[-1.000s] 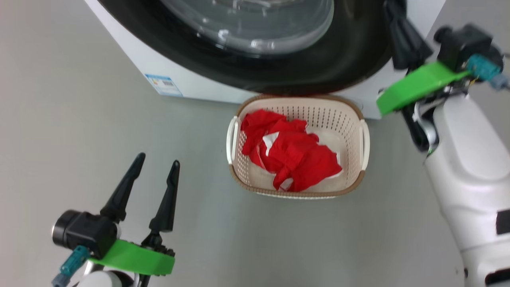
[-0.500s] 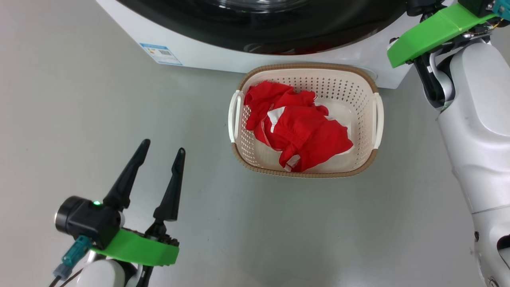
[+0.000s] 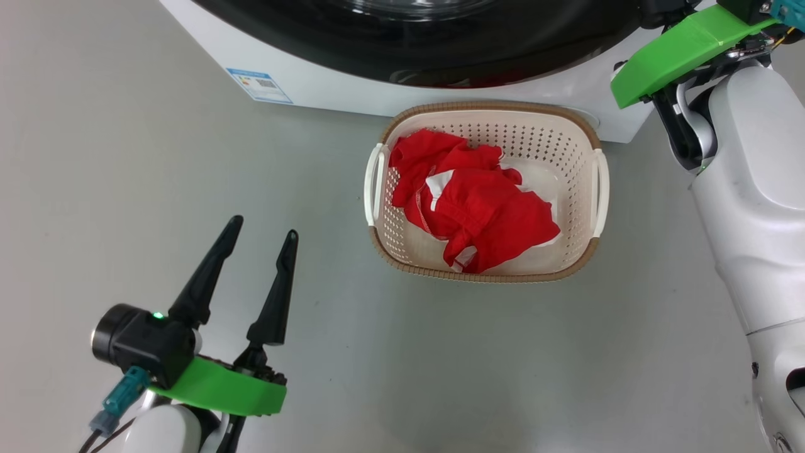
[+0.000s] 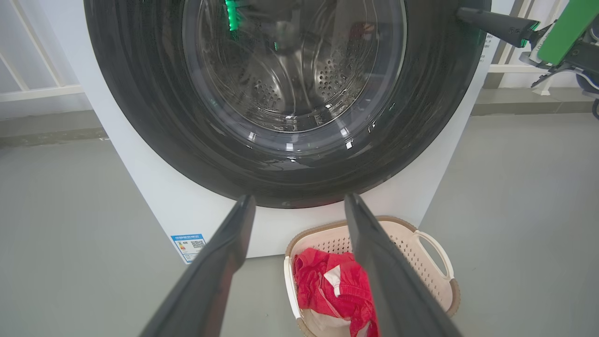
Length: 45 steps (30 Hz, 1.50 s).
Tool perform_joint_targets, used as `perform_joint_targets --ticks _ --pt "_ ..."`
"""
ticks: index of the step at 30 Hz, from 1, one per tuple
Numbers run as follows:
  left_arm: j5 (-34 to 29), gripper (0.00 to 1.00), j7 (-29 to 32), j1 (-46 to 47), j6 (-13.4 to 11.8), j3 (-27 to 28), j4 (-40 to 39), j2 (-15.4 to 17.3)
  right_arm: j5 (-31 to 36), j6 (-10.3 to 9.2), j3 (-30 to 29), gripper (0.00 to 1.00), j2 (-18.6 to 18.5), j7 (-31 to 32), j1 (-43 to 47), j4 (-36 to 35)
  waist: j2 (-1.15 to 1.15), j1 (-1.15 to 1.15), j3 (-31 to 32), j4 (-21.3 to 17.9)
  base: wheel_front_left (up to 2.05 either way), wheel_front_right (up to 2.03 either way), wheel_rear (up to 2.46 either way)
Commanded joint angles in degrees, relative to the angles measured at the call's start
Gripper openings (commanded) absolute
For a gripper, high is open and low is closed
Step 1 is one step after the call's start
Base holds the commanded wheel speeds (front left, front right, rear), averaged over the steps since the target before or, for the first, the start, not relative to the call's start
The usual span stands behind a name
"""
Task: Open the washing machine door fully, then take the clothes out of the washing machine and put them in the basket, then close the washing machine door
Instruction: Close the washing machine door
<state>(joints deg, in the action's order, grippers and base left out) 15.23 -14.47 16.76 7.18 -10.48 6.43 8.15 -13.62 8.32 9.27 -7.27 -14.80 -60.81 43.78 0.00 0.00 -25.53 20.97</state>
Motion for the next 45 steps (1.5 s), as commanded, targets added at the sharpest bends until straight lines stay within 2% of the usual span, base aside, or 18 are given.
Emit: perform_joint_targets --ticks 1,3,4,6,7,9,30,37,45 --pt "0.2 1.0 -0.5 0.7 0.3 2.2 -1.0 1.4 -0.7 -0.83 -0.6 0.0 -0.8 -0.2 -2.5 -1.3 0.0 0.0 0.5 -0.5 0.0 0.0 0.0" --pt "0.6 1.0 -0.5 0.8 0.3 2.3 -1.1 1.0 -1.4 -0.83 -0.2 0.0 -0.6 -0.2 -1.7 -1.9 0.0 0.0 1.0 -1.1 0.0 0.0 0.0" --pt "1.3 1.0 -0.5 0.9 0.3 2.0 -1.3 0.8 -1.8 -0.83 0.1 0.08 -0.5 -0.2 -1.2 -2.3 0.0 0.0 1.3 -1.4 0.0 0.0 0.0" --pt "2.4 1.0 -0.5 0.9 0.3 2.1 -1.3 0.6 -2.6 -0.83 1.0 0.37 -0.4 -0.2 0.3 -3.3 0.0 0.0 2.0 -2.1 0.0 0.0 0.0" --pt "2.6 1.0 -0.5 0.9 0.3 2.1 -1.2 0.6 -3.0 -0.83 1.6 0.46 -0.5 -0.2 1.1 -3.8 0.0 0.0 2.4 -2.6 0.0 0.0 0.0" --pt "3.2 1.0 -0.5 0.8 0.3 2.1 -0.8 0.6 -3.3 -0.83 2.7 1.0 -0.8 -0.2 2.8 -5.0 0.0 0.0 3.3 -3.6 0.0 0.0 0.0" --pt "4.6 1.0 -0.5 -4.2 0.3 5.7 3.5 1.3 -3.7 -0.83 1.8 1.0 0.2 -0.2 26.2 -19.9 0.0 0.0 18.1 -18.5 0.0 0.0 0.0" --pt "4.7 1.0 -0.5 -6.9 0.3 7.1 2.9 1.3 -4.3 -0.83 -0.3 1.0 -0.3 -0.2 33.8 -21.6 0.0 0.0 22.0 -21.6 0.0 0.0 0.0" --pt "3.8 1.0 -0.5 -10.6 0.3 9.0 2.2 0.6 -4.8 -0.83 -2.9 1.0 -1.9 -0.2 41.8 -25.2 0.0 0.0 26.1 -23.2 0.0 0.0 0.0"
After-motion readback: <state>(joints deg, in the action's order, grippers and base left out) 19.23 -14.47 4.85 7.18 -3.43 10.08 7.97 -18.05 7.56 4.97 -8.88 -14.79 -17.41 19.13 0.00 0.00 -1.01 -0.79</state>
